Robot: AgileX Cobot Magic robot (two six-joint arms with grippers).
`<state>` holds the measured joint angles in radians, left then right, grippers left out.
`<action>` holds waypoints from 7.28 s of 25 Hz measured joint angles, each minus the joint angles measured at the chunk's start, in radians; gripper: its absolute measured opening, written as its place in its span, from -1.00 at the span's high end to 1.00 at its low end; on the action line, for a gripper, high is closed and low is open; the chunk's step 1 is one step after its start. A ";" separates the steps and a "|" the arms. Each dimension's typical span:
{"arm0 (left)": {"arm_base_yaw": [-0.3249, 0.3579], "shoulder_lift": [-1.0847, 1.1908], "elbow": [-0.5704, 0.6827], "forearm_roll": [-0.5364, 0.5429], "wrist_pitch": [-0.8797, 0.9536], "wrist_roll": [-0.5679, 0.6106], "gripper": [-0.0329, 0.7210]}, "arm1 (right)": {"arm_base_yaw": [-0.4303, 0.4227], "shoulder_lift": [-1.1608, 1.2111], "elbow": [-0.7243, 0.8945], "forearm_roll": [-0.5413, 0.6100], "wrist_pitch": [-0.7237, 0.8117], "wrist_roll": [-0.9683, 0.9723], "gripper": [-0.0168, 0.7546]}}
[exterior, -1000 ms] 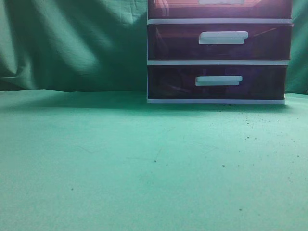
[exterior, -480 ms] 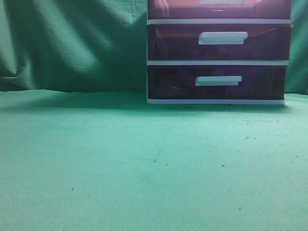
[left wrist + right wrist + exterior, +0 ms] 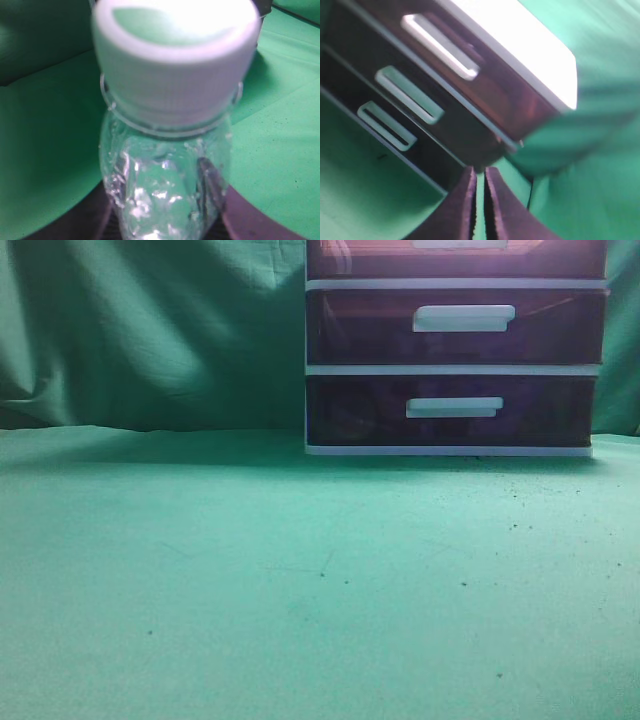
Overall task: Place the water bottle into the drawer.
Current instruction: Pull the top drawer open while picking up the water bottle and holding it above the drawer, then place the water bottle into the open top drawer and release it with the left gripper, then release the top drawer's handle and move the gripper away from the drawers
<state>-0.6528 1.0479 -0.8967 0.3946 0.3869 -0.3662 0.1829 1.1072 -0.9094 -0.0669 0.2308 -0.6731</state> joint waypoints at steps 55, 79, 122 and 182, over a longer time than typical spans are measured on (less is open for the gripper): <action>0.000 0.000 0.000 -0.016 0.138 0.000 0.29 | 0.044 0.496 -0.041 -0.264 -0.626 -0.512 0.72; 0.000 0.171 -0.342 0.040 -0.173 0.014 0.29 | 0.114 0.329 0.253 -0.179 -0.743 -0.528 0.72; -0.082 0.840 -0.776 -0.178 -0.589 0.018 -0.49 | 0.117 0.329 0.262 -0.179 -0.747 -0.527 0.72; -0.099 0.107 -0.335 0.109 0.353 0.053 0.91 | 0.048 0.708 -0.387 -0.256 -0.520 -0.576 0.72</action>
<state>-0.7523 1.1548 -1.2321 0.5032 0.7399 -0.3137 0.2307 1.8152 -1.2968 -0.3227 -0.2895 -1.2492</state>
